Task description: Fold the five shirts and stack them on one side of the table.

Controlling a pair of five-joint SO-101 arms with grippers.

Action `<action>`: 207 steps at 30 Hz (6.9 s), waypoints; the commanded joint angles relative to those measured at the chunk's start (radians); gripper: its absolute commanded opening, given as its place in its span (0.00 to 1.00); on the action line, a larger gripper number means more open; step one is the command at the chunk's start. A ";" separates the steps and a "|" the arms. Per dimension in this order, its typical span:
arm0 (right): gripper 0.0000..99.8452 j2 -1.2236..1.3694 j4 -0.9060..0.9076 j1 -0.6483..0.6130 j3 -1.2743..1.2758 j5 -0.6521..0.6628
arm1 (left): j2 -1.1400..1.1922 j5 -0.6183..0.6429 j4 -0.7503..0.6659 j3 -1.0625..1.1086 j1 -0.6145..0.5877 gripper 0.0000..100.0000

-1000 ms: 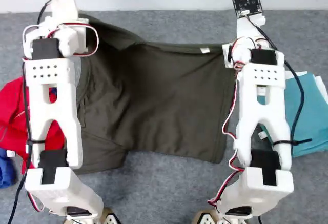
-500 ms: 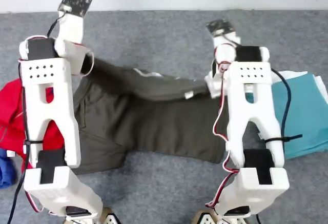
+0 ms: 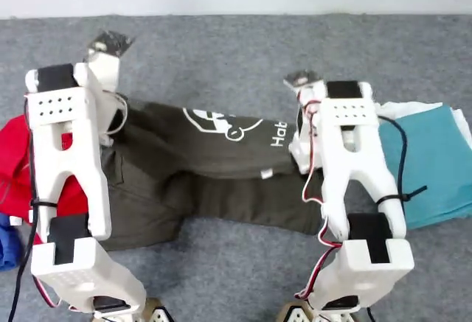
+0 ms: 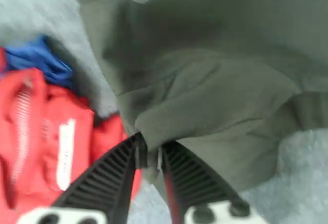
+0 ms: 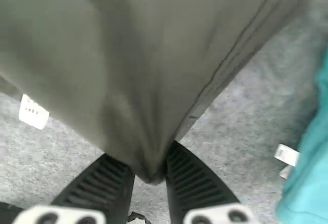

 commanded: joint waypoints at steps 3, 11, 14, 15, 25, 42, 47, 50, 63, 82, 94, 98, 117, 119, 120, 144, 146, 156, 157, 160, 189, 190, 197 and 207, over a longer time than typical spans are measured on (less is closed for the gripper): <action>0.01 -0.015 -0.087 -0.002 0.092 0.012 | -0.014 -0.011 0.000 0.096 -0.008 0.01; 0.01 -0.013 -0.133 0.002 0.193 0.012 | -0.014 -0.011 0.002 0.182 -0.008 0.01; 0.01 -0.007 -0.133 0.004 0.193 0.014 | -0.014 -0.011 0.005 0.186 -0.009 0.01; 0.01 -0.007 -0.133 0.004 0.193 0.014 | -0.014 -0.011 0.008 0.186 -0.009 0.01; 0.01 -0.013 -0.116 0.004 0.199 0.046 | -0.152 -0.048 0.025 0.193 -0.138 0.01; 0.01 -0.015 -0.071 0.004 0.219 0.075 | -0.365 -0.080 0.021 0.507 -0.068 0.01; 0.01 -0.015 -0.042 0.004 0.215 0.077 | -0.399 -0.115 0.023 0.507 -0.068 0.01; 0.01 -0.016 -0.031 0.004 0.215 0.078 | -0.411 -0.115 0.023 0.507 -0.069 0.01; 0.01 -0.094 0.015 0.004 0.219 0.078 | -0.411 -0.144 0.023 0.507 -0.092 0.01; 0.01 0.007 -0.085 0.004 0.292 0.100 | -0.402 -0.236 0.018 0.648 -0.166 0.01; 0.14 0.010 0.042 0.002 0.226 0.097 | -0.400 -0.232 -0.216 0.688 -0.166 0.16; 0.18 0.010 0.125 -0.004 0.172 0.110 | -0.400 -0.233 -0.256 0.684 -0.166 0.16; 0.27 0.012 0.205 -0.019 -0.106 0.209 | -0.400 -0.361 -0.256 0.688 -0.164 0.16; 0.27 0.012 0.159 -0.010 -0.233 0.066 | -0.400 -0.365 -0.255 0.691 -0.164 0.16; 0.27 0.012 0.120 0.001 -0.273 -0.012 | -0.400 -0.365 -0.255 0.697 -0.164 0.16; 0.19 0.599 -0.081 -0.007 -0.434 -0.201 | -0.400 -0.324 -0.255 0.808 -0.164 0.16; 0.09 0.613 -0.022 -0.025 -0.457 -0.135 | -0.400 -0.324 -0.255 0.808 -0.164 0.16; 0.01 0.671 0.166 0.065 -0.701 -0.003 | -0.400 -0.324 -0.255 0.808 -0.164 0.16; 0.01 0.671 0.177 0.084 -0.732 0.015 | -0.400 -0.324 -0.255 0.808 -0.164 0.16; 0.01 0.671 0.203 0.139 -0.829 0.068 | -0.400 -0.324 -0.255 0.808 -0.164 0.16; 0.07 0.932 0.163 0.223 -1.277 0.141 | -0.411 -0.035 -0.144 0.708 0.014 0.16; 0.11 0.932 0.214 0.222 -1.301 0.149 | -0.411 -0.017 -0.143 0.677 0.014 0.16; 0.30 0.837 0.214 0.259 -1.321 0.052 | -0.402 0.084 -0.097 0.390 0.015 0.16; 0.30 0.733 0.214 0.285 -1.313 -0.196 | -0.222 0.287 -0.505 0.476 0.066 0.16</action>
